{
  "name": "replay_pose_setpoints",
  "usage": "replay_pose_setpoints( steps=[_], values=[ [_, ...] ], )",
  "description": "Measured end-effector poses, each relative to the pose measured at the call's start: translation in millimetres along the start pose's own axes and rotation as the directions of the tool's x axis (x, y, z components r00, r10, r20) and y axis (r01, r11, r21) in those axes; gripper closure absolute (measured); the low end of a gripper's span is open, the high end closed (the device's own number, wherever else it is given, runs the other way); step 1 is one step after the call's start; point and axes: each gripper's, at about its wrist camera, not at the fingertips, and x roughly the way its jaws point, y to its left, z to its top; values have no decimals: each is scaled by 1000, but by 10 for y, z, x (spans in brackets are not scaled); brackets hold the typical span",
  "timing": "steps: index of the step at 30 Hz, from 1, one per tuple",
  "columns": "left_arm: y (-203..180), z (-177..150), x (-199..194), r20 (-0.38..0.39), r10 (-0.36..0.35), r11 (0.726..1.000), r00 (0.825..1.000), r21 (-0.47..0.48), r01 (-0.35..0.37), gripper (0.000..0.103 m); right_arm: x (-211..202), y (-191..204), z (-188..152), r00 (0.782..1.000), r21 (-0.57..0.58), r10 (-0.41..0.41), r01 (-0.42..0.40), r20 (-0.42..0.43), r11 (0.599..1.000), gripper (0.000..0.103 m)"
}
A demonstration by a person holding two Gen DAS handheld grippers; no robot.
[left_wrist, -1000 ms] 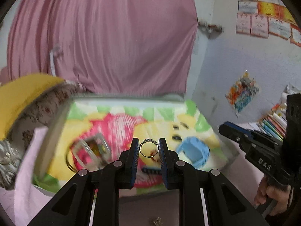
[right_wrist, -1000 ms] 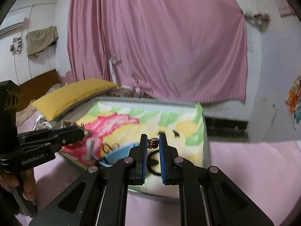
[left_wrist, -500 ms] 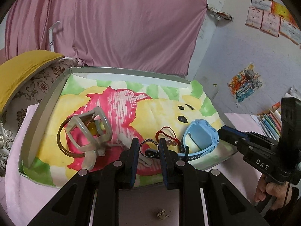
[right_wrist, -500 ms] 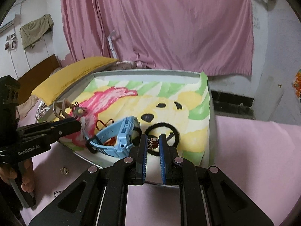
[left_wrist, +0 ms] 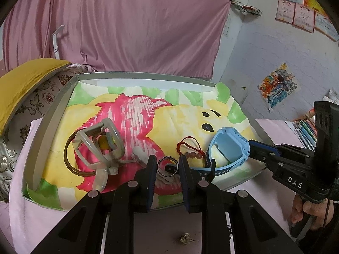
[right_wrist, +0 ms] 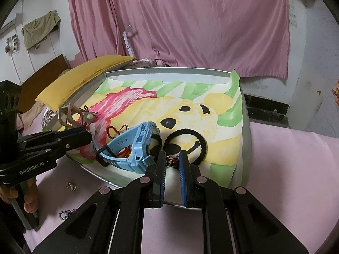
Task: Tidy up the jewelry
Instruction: 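Open both tools to release the ring and earring into the box, then grasp the gold stud earring with the left tool while the right tool grasps the beaded bracelet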
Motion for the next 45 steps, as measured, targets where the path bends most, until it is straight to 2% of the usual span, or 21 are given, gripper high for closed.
replay_pose_setpoints(
  steps=[4, 7, 10, 13, 15, 17, 19, 21, 23, 26, 29, 32, 40, 42, 45],
  values=[
    [0, -1, 0, 3, -6, 1000, 1000, -2, 6, 83, -15, -10, -6, 1000, 5, 8, -8, 7, 1000, 89],
    [8, -5, -14, 12, -20, 1000, 1000, -8, 20, 83, -56, -19, -15, 1000, 11, -1, 1, 29, 1000, 79],
    [23, -14, -48, 26, -32, 999, 999, -11, 32, 77, -132, -44, -27, 998, 27, -2, 0, 65, 1000, 70],
    [43, -25, -106, 51, -32, 999, 998, -15, 33, 64, -230, -59, -42, 994, 36, 9, -13, 112, 999, 61],
    [72, -36, -160, 74, -31, 999, 997, -25, 33, 52, -313, -57, -58, 988, 38, 9, -15, 151, 999, 53],
    [106, -54, -235, 104, -30, 999, 994, -38, 34, 44, -423, -32, -89, 979, 32, -7, 1, 204, 999, 50],
    [128, -69, -303, 133, -25, 999, 991, -44, 31, 39, -525, -23, -117, 967, 31, 0, -8, 255, 999, 41],
    [133, -84, -383, 167, -18, 999, 986, -43, 26, 30, -616, -16, -139, 955, 30, 6, -16, 298, 999, 25],
    [129, -106, -471, 212, -2, 999, 977, -42, 11, 20, -688, -2, -156, 942, 24, 3, -11, 334, 1000, 20],
    [116, -148, -621, 290, 13, 999, 957, -40, -1, 11, -782, 17, -183, 926, 15, -13, 8, 377, 1000, 8],
    [108, -190, -739, 347, 22, 999, 938, -39, -9, 1, -876, 50, -215, 907, 1, -21, 22, 421, 1000, 5],
    [102, -223, -829, 387, 20, 999, 922, -35, -7, 1, -975, 91, -254, 886, -18, -29, 42, 462, 999, 2],
    [91, -298, -968, 429, 25, 999, 903, -33, -12, 1, -1250, 210, -394, 828, -67, -26, 76, 560, 995, 2],
    [89, -331, -1006, 425, 26, 999, 905, -28, -15, 1, -1339, 214, -428, 815, -61, -25, 74, 579, 995, 2],
    [81, -387, -1051, 396, 16, 1000, 918, -15, -11, 1, -1417, 207, -473, 817, -45, -27, 64, 576, 997, 2]
  ],
)
